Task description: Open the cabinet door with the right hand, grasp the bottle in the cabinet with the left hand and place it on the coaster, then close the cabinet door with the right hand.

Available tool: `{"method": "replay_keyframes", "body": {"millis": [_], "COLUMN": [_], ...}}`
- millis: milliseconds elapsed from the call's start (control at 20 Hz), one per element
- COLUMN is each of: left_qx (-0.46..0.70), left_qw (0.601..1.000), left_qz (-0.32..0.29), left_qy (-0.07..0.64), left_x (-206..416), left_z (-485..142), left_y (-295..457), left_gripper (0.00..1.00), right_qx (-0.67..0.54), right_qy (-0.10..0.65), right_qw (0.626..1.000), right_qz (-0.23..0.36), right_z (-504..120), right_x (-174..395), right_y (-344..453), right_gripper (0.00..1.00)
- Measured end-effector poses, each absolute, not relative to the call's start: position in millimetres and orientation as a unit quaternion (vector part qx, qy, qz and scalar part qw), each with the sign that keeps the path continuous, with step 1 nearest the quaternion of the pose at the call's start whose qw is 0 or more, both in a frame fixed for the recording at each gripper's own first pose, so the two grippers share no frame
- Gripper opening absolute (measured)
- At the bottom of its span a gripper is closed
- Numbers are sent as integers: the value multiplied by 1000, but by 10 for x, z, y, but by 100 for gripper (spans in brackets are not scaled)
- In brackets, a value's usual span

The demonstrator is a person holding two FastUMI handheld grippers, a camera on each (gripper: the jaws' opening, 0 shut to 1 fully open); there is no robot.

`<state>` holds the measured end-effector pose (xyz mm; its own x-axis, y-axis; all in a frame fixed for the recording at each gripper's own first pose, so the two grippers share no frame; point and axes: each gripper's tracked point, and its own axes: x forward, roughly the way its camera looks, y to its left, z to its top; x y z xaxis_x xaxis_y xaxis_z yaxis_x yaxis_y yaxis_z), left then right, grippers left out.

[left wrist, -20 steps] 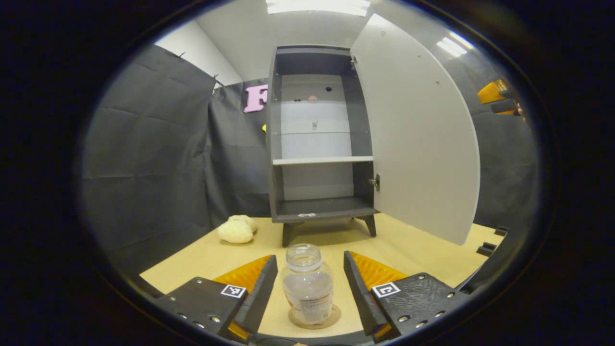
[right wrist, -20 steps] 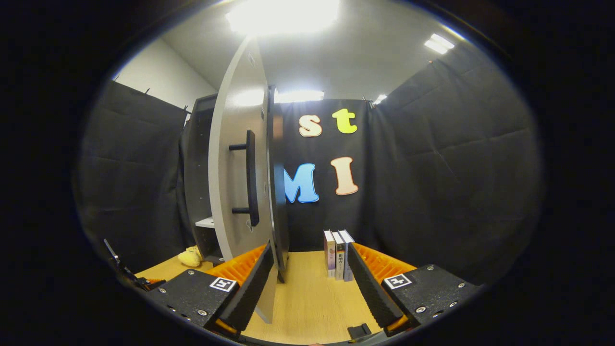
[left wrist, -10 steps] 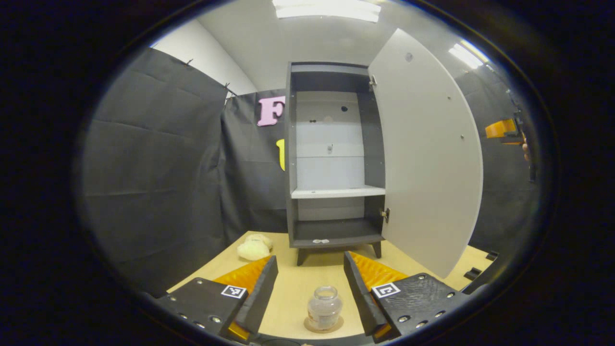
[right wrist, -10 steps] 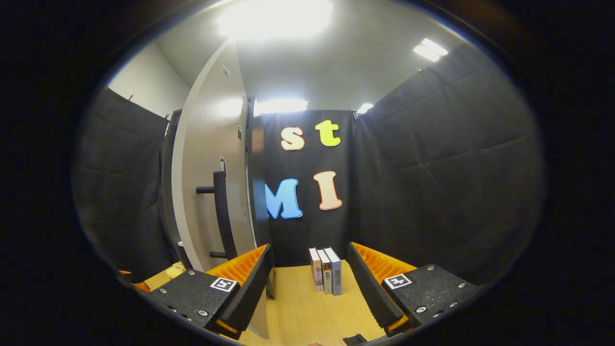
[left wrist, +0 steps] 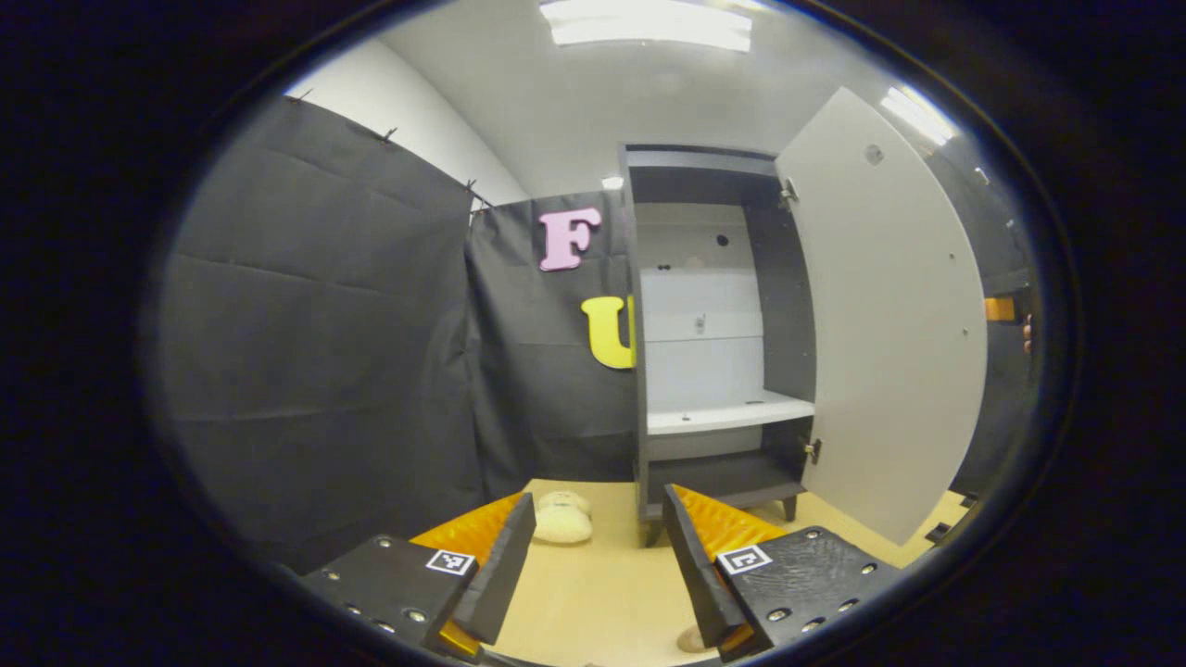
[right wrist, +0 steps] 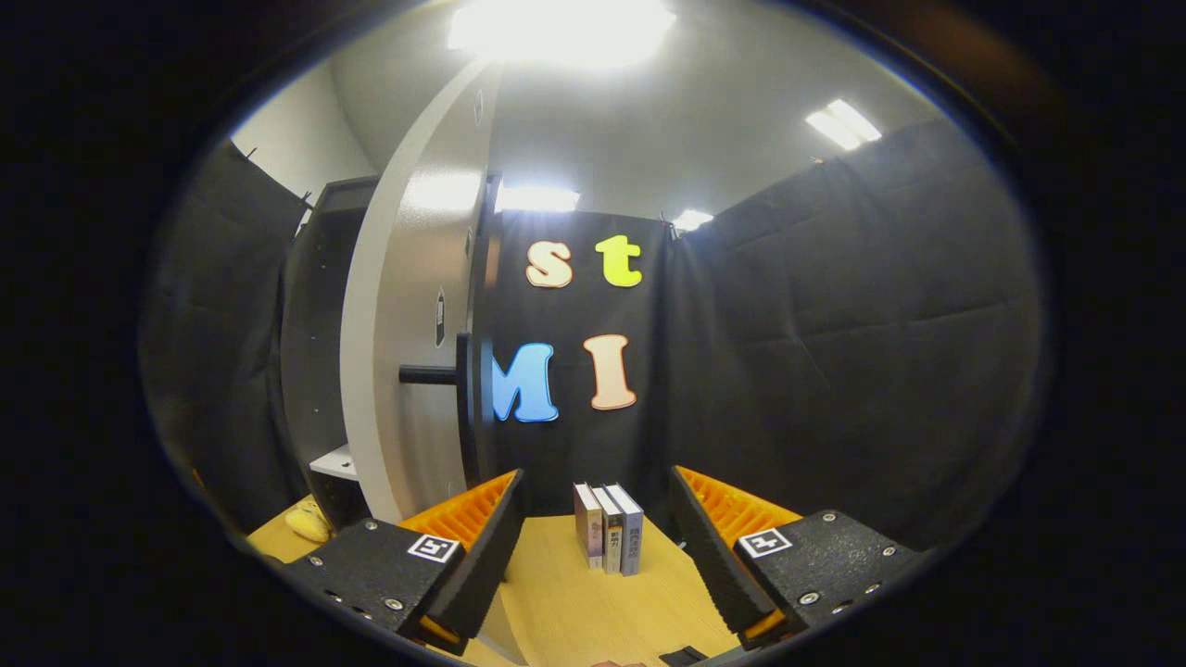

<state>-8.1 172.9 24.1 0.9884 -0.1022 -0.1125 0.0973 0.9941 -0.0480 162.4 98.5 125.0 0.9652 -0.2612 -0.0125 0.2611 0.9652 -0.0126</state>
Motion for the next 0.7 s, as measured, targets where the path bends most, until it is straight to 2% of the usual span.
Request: {"method": "replay_keyframes", "body": {"millis": [100,150,300,700], "left_qx": [-18,-20,-31,-41], "left_qw": [997,998,997,996], "left_qz": [-43,-42,-37,-68], "left_qy": [53,53,57,36], "left_x": [-51,-27,-12,57], "left_z": [238,234,218,298], "left_y": [1809,1820,1845,1765], "left_gripper": [79,76,79,79], "right_qx": [-5,-5,-7,-5], "right_qy": [9,10,11,1], "right_qw": [990,990,989,990], "right_qz": [-140,-142,-149,-141], "right_z": [1240,1237,1248,1265], "right_x": [1619,1628,1594,1503], "right_y": [1037,1060,1157,1595], "right_gripper": [93,92,92,92]}}
